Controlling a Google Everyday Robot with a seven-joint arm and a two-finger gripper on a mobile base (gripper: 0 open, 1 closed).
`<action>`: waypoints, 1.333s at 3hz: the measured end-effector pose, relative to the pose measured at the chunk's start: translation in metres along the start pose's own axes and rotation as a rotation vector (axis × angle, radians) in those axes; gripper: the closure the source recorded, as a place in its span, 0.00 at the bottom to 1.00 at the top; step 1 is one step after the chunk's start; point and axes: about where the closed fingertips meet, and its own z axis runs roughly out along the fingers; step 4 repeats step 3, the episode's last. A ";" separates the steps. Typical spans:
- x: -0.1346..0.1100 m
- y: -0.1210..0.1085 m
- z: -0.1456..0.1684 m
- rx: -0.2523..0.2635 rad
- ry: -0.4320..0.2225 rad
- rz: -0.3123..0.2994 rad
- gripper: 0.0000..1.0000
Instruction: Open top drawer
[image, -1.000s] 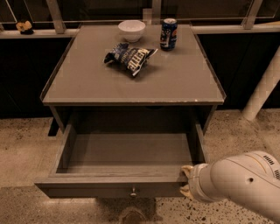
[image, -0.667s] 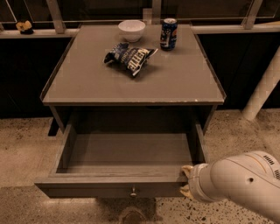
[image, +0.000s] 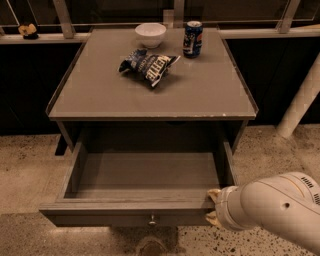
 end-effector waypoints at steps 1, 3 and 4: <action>0.000 0.000 0.000 0.000 0.000 0.000 0.12; 0.000 0.000 0.000 0.000 0.000 0.000 0.00; 0.000 0.000 0.000 0.000 0.000 0.000 0.00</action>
Offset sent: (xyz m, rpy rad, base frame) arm 0.0000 0.0000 0.0000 0.0000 0.0000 0.0000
